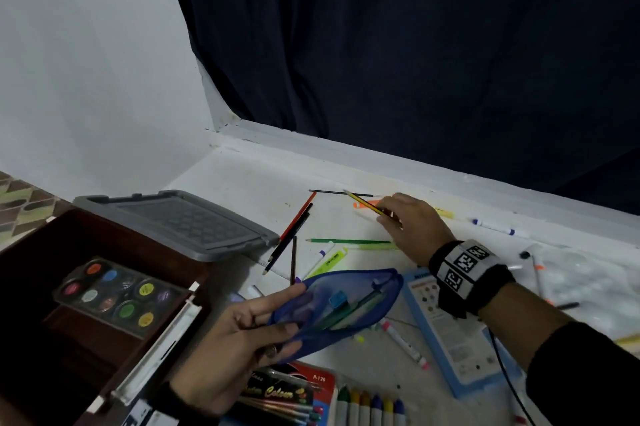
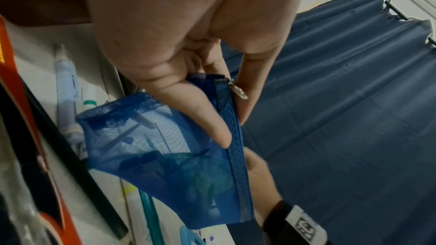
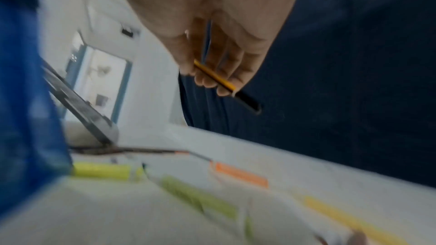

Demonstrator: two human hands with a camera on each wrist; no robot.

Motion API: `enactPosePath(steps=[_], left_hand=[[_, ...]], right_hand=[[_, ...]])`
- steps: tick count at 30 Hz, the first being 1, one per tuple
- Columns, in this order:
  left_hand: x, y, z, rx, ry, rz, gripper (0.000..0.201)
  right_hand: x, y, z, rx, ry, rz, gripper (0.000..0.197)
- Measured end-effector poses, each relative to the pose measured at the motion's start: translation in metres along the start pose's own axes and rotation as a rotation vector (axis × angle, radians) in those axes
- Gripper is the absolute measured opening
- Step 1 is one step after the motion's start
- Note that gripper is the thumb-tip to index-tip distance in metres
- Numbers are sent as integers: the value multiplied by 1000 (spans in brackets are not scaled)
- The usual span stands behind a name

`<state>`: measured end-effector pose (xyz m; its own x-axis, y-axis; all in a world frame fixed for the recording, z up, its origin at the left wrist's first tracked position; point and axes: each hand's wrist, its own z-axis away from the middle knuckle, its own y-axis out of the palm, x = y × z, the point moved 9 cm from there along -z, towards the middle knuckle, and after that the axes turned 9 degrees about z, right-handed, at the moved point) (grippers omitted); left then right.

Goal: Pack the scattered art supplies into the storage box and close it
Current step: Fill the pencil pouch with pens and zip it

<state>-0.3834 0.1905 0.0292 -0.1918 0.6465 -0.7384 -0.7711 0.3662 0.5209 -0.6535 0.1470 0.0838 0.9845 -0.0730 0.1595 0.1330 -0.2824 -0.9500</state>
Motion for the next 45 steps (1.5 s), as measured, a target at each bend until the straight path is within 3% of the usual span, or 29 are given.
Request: enactPosePath(steps=[3,6,9,12,16,22,26,32,34,40,45], left_hand=[[6,6,4,20,-28,14,48],[12,16,7,47,-52,-26,49],[19,28,10,75,-74,-46,48],[27,39,11,109,-100,-33,48],[34,60,13,194,-122,4,53],[47,94,16,304,-148,-67,55],[62,107,15,320,-184,-132,53],[78,126,14,338,-204,-201,51],[81,126,12,329,-209,-199,51],[76,112,8,288,-198,-169,50],[54,100,11,302,-170,-126,53]], right_hand=[[41,-58,29,-216,-90,-196,17],[72,-95,70,-285,-90,-441,22],[93,-104,107,-244,-86,-613,21],[106,-88,134,-81,-88,-661,18],[104,-58,165,126,-117,-549,23],[73,-59,196,117,25,-238,35],[54,-59,219,185,70,96,36],[38,-55,244,212,172,162,30],[37,-60,244,159,175,33,27],[17,-108,224,-296,258,-170,10],[-17,-112,185,-371,271,-148,9]])
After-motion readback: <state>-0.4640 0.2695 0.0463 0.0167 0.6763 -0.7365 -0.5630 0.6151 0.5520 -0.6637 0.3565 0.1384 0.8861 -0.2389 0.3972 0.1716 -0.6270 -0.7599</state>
